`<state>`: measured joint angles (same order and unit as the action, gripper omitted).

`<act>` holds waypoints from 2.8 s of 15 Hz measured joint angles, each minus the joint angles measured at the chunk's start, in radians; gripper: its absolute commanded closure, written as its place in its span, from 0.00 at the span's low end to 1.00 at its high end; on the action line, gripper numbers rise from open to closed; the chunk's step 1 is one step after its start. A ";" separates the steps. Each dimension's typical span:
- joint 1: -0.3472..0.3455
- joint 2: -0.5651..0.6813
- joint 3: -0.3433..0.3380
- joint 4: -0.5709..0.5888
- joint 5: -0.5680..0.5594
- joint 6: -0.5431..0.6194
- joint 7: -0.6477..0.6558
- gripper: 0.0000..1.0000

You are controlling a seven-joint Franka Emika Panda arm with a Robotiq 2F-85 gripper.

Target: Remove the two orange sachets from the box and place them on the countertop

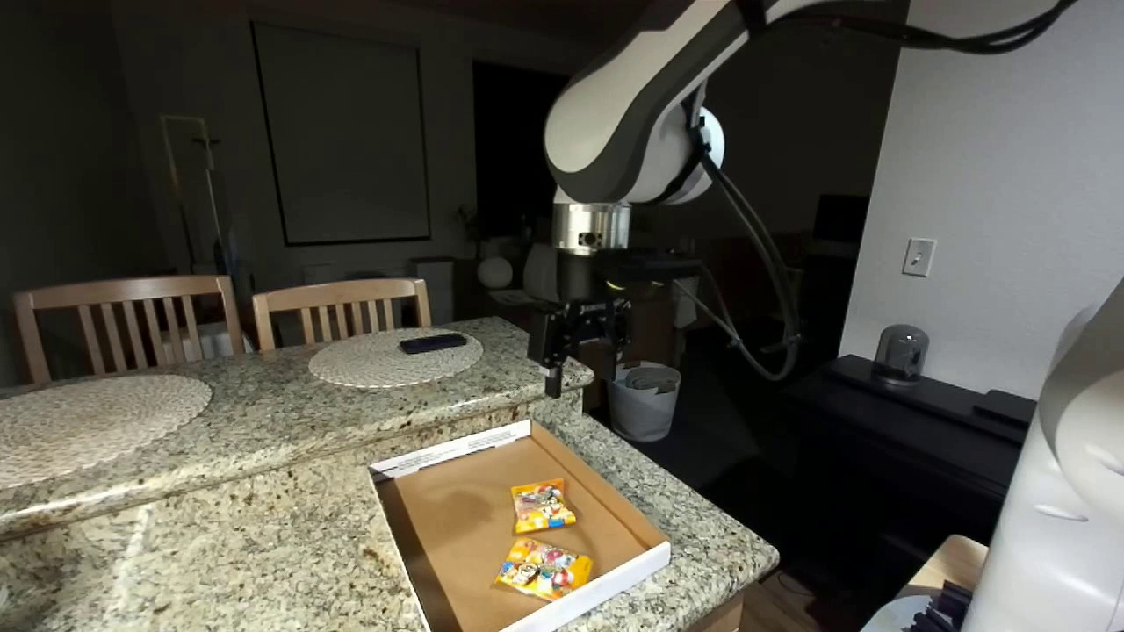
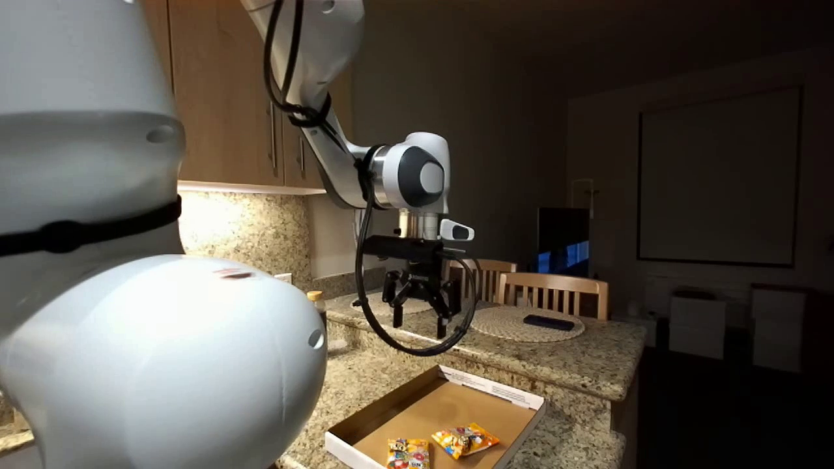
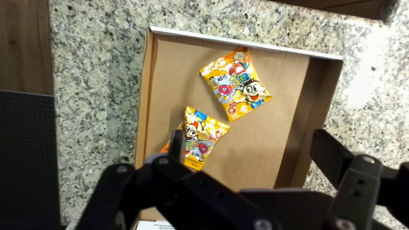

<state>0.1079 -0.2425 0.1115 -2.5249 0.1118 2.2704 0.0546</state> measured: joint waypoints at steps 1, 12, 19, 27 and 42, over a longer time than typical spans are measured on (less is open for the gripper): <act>0.015 0.050 0.003 0.019 0.024 0.020 0.000 0.00; 0.038 0.590 -0.002 0.264 0.067 0.224 0.017 0.00; 0.039 0.742 -0.026 0.390 0.067 0.204 0.066 0.00; 0.043 0.767 -0.033 0.417 0.066 0.175 0.114 0.00; 0.045 0.817 -0.036 0.430 0.066 0.210 0.146 0.00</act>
<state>0.1531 0.5750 0.0750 -2.0951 0.1780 2.4804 0.2002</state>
